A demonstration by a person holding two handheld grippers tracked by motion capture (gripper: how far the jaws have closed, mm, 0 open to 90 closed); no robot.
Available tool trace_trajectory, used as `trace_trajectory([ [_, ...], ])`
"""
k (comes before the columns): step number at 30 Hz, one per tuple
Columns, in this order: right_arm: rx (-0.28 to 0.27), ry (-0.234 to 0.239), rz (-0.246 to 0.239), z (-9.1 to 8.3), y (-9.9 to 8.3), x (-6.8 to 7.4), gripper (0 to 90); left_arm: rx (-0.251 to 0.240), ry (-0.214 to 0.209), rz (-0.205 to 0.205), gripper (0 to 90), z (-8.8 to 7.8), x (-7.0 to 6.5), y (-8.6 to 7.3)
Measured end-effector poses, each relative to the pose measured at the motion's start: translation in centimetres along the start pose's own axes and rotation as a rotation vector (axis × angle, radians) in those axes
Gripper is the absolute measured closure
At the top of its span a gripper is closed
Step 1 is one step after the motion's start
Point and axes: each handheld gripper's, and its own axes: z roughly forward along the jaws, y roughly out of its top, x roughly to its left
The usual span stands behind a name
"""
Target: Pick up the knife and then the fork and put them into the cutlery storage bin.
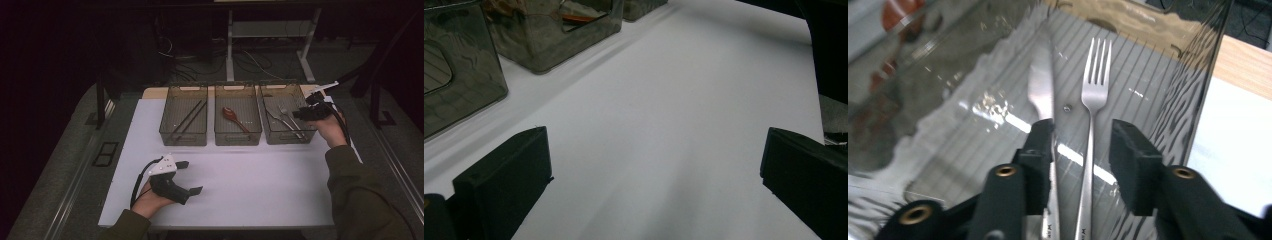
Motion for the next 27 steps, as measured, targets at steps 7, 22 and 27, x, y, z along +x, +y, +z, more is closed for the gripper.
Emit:
trace_trajectory([
  [7, -0.075, 0.063, 0.037, -1.5, 0.0, 0.2, 43.0, 0.001, 0.000, 0.002, 0.0, 0.0, 0.0, 0.0],
  [22, -0.200, 0.111, 0.029, -3.5, -1.2, 2.6, 29.8, 0.002, 0.001, 0.002, 0.0, 0.0, 0.0, 0.0],
  [27, -0.233, 0.124, 0.011, -3.9, -2.0, 3.6, 27.4, 0.003, 0.000, 0.002, 0.0, 0.0, 0.0, 0.0],
])
